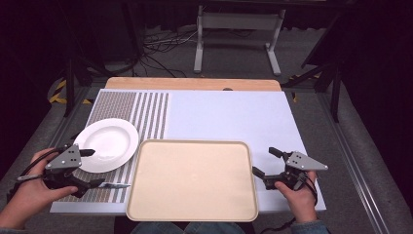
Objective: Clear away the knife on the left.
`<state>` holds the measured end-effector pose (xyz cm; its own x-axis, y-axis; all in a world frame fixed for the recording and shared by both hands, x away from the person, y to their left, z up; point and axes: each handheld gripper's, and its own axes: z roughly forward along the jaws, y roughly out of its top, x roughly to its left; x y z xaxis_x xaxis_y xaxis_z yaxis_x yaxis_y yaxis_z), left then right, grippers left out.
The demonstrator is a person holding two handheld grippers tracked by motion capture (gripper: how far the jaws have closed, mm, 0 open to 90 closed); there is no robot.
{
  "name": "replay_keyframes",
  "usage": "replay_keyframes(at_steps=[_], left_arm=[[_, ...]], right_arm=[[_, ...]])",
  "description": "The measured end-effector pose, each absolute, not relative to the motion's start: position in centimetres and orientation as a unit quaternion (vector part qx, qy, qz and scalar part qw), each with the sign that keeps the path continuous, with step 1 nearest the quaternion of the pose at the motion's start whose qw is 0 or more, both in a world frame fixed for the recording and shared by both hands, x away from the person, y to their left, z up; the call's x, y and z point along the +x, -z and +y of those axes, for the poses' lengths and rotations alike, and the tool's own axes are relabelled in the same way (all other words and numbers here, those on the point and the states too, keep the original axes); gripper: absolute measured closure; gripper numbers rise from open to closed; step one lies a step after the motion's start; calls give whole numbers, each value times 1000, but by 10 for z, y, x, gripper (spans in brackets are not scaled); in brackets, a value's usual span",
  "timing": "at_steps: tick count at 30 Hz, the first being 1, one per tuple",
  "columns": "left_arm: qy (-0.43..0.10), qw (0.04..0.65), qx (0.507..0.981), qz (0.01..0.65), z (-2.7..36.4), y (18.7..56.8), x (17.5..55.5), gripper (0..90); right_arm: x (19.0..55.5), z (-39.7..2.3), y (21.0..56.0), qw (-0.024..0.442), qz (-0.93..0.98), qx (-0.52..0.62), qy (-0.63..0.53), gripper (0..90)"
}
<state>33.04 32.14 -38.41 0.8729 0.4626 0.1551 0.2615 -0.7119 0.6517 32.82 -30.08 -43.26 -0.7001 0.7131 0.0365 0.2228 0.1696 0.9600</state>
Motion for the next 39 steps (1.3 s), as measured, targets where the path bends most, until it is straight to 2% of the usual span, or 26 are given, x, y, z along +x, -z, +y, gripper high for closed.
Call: replay_keyframes(at_steps=[25,29,39], left_arm=[[-109,183,965,154,326,393,334,90],[-98,158,972,143,324,398,335,122],[-70,103,987,99,319,411,340,266]], right_arm=[[329,-299,433,215,737,315,-558,33],[329,-299,434,215,738,315,-557,33],[329,-298,434,213,738,315,-558,32]])
